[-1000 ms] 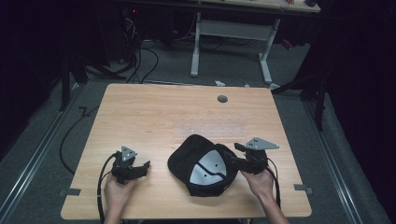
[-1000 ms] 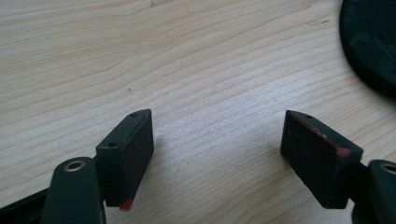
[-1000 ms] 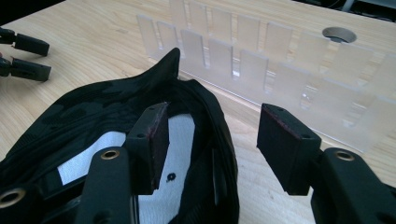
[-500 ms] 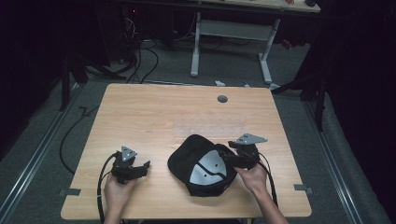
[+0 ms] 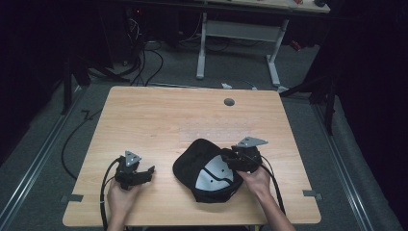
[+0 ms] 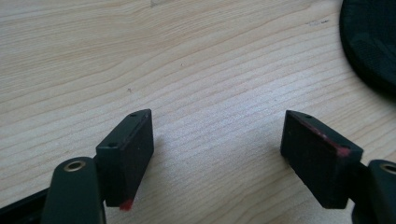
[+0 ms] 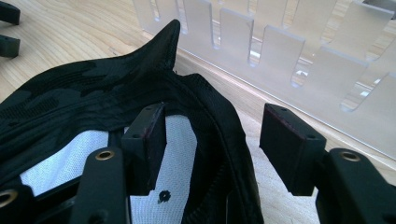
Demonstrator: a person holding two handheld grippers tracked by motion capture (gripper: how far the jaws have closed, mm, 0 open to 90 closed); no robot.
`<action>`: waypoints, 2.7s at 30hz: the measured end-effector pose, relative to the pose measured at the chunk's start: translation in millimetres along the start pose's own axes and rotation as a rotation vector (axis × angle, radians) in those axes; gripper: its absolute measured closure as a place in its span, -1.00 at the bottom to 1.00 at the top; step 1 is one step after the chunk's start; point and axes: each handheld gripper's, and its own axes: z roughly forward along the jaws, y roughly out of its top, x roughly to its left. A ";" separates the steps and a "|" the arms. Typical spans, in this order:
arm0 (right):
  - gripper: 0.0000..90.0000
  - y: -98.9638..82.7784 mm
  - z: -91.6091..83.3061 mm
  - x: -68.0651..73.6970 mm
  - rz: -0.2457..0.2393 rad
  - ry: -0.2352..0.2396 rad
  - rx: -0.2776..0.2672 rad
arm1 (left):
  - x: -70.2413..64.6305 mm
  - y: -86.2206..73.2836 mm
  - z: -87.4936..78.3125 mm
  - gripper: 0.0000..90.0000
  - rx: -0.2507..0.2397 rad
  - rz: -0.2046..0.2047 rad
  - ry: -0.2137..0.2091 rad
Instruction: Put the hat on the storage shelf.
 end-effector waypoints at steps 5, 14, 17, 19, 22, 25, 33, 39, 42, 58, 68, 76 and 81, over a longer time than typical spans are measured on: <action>-0.06 -0.5 4.6 -0.4 -0.003 0.009 0.003 | 0.0 0.0 0.0 -0.43 0.000 0.000 0.000; 0.08 -3.6 16.6 -1.3 -0.009 0.021 0.029 | 0.0 0.0 0.2 -0.43 -0.002 0.001 0.001; 0.21 -5.1 18.2 -2.3 -0.010 0.024 0.035 | 0.0 -0.1 0.2 -0.43 -0.002 0.001 0.001; 0.33 -6.6 18.4 -2.9 -0.013 0.028 0.036 | 0.0 -0.1 0.2 -0.43 -0.002 0.001 0.001; 0.44 -8.6 17.5 -4.4 -0.004 0.045 0.021 | -0.1 -0.1 0.2 -0.43 -0.002 0.001 0.001; 0.52 -9.7 16.6 -6.0 0.003 0.060 0.010 | -0.1 -0.1 0.2 -0.43 -0.002 0.001 0.001; 0.73 -12.8 12.0 -8.4 0.022 0.089 0.007 | -0.2 0.0 0.5 -0.42 -0.004 0.000 0.002; 0.76 -14.3 7.6 -8.0 0.037 0.098 0.000 | -0.3 0.1 0.7 -0.42 -0.004 -0.002 0.003; 0.76 -14.5 3.9 -9.0 0.044 0.096 -0.003 | -0.3 0.1 0.7 -0.43 -0.004 -0.002 0.003; 0.77 -19.1 -25.2 -18.0 0.108 0.064 -0.026 | -2.6 -0.6 -2.2 -0.41 0.018 0.009 -0.006; 0.77 -22.0 -42.5 -22.4 0.145 0.037 -0.055 | -41.9 -5.3 -22.6 -0.47 0.019 0.059 -0.174; 0.77 -21.2 -46.1 -22.6 0.166 0.030 -0.055 | -73.5 -11.9 -30.8 -0.58 0.047 0.092 -0.289; 0.77 -17.1 -47.6 -21.7 0.169 0.027 -0.060 | -91.4 -18.4 -31.0 -0.64 0.060 0.144 -0.332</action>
